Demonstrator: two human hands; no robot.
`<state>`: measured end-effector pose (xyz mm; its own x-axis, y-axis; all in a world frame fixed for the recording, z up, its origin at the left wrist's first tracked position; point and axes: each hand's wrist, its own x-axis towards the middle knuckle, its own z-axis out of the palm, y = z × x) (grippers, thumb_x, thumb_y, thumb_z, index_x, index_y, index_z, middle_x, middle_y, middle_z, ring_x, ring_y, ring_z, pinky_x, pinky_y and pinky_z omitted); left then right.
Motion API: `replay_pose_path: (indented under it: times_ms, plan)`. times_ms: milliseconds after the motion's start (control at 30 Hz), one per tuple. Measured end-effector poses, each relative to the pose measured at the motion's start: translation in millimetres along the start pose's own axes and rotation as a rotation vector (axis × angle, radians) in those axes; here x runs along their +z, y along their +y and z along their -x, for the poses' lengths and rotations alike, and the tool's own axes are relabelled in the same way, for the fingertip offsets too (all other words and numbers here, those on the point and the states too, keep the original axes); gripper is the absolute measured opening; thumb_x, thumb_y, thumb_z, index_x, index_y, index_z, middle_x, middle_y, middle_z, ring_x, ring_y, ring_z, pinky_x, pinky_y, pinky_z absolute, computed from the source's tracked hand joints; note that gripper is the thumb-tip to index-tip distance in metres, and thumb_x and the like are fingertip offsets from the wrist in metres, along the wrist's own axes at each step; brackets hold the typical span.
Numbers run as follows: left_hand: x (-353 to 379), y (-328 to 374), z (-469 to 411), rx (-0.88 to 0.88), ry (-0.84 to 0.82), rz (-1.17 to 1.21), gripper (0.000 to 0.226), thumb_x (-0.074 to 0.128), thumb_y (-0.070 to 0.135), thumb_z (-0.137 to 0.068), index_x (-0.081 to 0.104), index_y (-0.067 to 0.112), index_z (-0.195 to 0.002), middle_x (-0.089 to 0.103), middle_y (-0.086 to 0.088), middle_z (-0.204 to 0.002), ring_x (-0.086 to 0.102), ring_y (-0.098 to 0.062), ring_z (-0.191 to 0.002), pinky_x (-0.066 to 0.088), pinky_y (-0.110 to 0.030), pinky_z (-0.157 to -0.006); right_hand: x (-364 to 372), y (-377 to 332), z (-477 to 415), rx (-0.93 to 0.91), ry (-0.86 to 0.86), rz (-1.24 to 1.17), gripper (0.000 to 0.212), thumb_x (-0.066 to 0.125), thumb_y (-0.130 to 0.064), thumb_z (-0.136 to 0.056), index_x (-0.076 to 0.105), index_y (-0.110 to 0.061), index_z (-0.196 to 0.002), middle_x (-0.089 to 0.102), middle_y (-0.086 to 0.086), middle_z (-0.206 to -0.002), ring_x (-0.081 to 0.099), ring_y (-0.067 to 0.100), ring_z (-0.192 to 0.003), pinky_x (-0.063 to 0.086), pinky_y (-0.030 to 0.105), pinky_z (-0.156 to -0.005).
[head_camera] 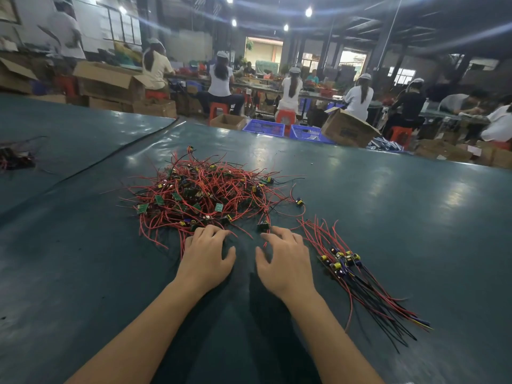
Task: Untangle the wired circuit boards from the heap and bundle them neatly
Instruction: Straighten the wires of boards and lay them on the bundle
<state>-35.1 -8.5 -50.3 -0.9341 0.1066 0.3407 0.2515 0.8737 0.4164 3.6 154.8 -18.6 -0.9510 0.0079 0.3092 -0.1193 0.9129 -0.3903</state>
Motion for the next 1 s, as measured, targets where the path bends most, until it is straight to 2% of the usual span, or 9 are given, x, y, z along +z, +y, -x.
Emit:
replay_pose_path:
  times_ms: [167, 233, 467, 600, 667, 767, 833, 933, 1000]
  plan:
    - [1, -1, 0, 0.006, 0.051, 0.027, 0.041, 0.054, 0.036, -0.093, 0.056, 0.020, -0.131, 0.053, 0.005, -0.126, 0.040, -0.017, -0.121, 0.031, -0.036, -0.102, 10, 0, -34, -0.011, -0.188, 0.150, 0.046, 0.047, -0.045, -0.097, 0.051, -0.025, -0.138, 0.017, 0.005, -0.162, 0.007, 0.025, -0.149, 0.015, 0.046, -0.118]
    - [1, -1, 0, 0.014, 0.058, 0.037, 0.040, 0.054, 0.036, -0.093, 0.056, 0.021, -0.130, 0.053, 0.006, -0.125, 0.041, -0.016, -0.120, 0.030, -0.035, -0.101, 13, 1, -41, 0.007, -0.248, 0.200, 0.044, 0.045, -0.045, -0.098, 0.055, -0.021, -0.133, 0.020, 0.006, -0.161, 0.010, 0.028, -0.148, 0.016, 0.047, -0.117]
    - [-4, 4, 4, 0.118, 0.076, 0.052, 0.024, 0.051, 0.030, -0.096, 0.064, 0.022, -0.114, 0.066, 0.006, -0.102, 0.058, -0.017, -0.099, 0.039, -0.036, -0.090, 17, -8, -23, -0.143, -0.060, 0.176, 0.036, 0.045, -0.042, -0.096, 0.068, -0.020, -0.112, 0.046, -0.002, -0.132, 0.038, 0.023, -0.121, 0.025, 0.037, -0.105]
    - [-12, 7, 7, 0.121, 0.079, 0.318, 0.037, 0.044, 0.026, -0.102, 0.055, 0.026, -0.066, 0.057, 0.007, -0.062, 0.053, -0.014, -0.061, 0.039, -0.035, -0.064, 13, -23, 9, -0.227, 0.122, 0.050, 0.028, 0.050, -0.037, -0.092, 0.073, -0.023, -0.100, 0.054, -0.006, -0.122, 0.047, 0.020, -0.108, 0.032, 0.032, -0.092]
    - [-17, 9, 9, 0.113, 0.013, 0.486, 0.045, 0.044, 0.029, -0.102, 0.049, 0.031, -0.057, 0.052, 0.009, -0.054, 0.048, -0.007, -0.052, 0.036, -0.031, -0.056, 9, -28, 24, -0.262, 0.164, 0.002, 0.026, 0.052, -0.034, -0.091, 0.074, -0.021, -0.095, 0.058, -0.005, -0.119, 0.053, 0.019, -0.098, 0.035, 0.030, -0.082]
    - [-25, 11, 15, 0.149, -0.018, 0.638, 0.033, 0.052, 0.030, -0.098, 0.063, 0.036, -0.068, 0.060, 0.012, -0.058, 0.052, -0.004, -0.053, 0.040, -0.022, -0.053, 4, -29, 41, -0.287, 0.175, -0.112, 0.024, 0.054, -0.029, -0.093, 0.074, -0.017, -0.095, 0.058, -0.003, -0.121, 0.062, 0.016, -0.084, 0.044, 0.032, -0.077]
    - [-28, 11, 20, 0.140, 0.013, 0.735, 0.021, 0.058, 0.026, -0.095, 0.069, 0.025, -0.078, 0.065, 0.010, -0.063, 0.057, -0.004, -0.055, 0.043, -0.017, -0.055, 2, -28, 49, -0.273, 0.171, -0.214, 0.022, 0.056, -0.026, -0.094, 0.073, -0.014, -0.102, 0.056, -0.002, -0.122, 0.063, 0.013, -0.087, 0.049, 0.031, -0.080]
    - [-29, 20, 27, -0.019, 0.110, 0.956, 0.013, 0.063, 0.018, -0.093, 0.072, 0.015, -0.084, 0.070, 0.001, -0.066, 0.063, -0.008, -0.060, 0.050, -0.019, -0.056, 2, -27, 58, -0.186, 0.144, -0.417, 0.027, 0.060, -0.029, -0.092, 0.071, -0.014, -0.113, 0.052, -0.007, -0.120, 0.056, 0.005, -0.105, 0.043, 0.015, -0.093]
    - [-27, 33, 31, -0.160, 0.137, 1.072, 0.015, 0.064, 0.014, -0.092, 0.074, 0.015, -0.081, 0.070, -0.002, -0.066, 0.062, -0.007, -0.060, 0.049, -0.016, -0.055, 5, -26, 60, -0.105, 0.143, -0.521, 0.029, 0.059, -0.033, -0.092, 0.072, -0.016, -0.111, 0.055, -0.010, -0.112, 0.054, 0.003, -0.106, 0.043, 0.014, -0.091]
